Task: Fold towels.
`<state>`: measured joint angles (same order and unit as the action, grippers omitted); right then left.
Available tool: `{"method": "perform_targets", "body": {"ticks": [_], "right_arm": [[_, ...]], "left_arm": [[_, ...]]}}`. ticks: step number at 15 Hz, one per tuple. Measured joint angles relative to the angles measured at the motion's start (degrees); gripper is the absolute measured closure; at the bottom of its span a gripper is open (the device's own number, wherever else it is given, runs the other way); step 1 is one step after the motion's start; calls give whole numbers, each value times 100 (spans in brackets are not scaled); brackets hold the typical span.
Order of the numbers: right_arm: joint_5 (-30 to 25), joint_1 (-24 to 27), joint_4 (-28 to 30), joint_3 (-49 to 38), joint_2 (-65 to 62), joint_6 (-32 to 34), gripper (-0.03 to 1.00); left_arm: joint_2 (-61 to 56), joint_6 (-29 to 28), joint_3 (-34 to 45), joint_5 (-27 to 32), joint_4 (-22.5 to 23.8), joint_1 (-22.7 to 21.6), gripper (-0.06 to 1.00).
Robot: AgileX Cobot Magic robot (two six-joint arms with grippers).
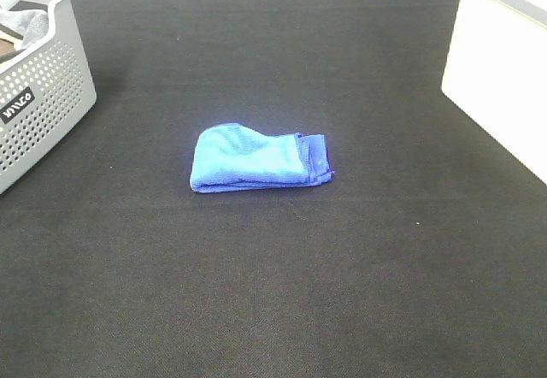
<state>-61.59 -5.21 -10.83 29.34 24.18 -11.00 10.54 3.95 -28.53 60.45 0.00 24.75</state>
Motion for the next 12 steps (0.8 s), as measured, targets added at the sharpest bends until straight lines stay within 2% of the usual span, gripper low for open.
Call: {"method": "perform_targets", "body": {"ticks": [9,10,12], "right_arm": [[0,57,0,0,-74,0,20],[6,206,-6,0,-269,0,20],[6,544,-6,0,-865,0,20]], "left_arm": [[-69,-120,0,-6,0,-92,32],[-138,-120,0,-6,0,-321,32],[-304,-120,0,-17,0,-1094,32]]}}
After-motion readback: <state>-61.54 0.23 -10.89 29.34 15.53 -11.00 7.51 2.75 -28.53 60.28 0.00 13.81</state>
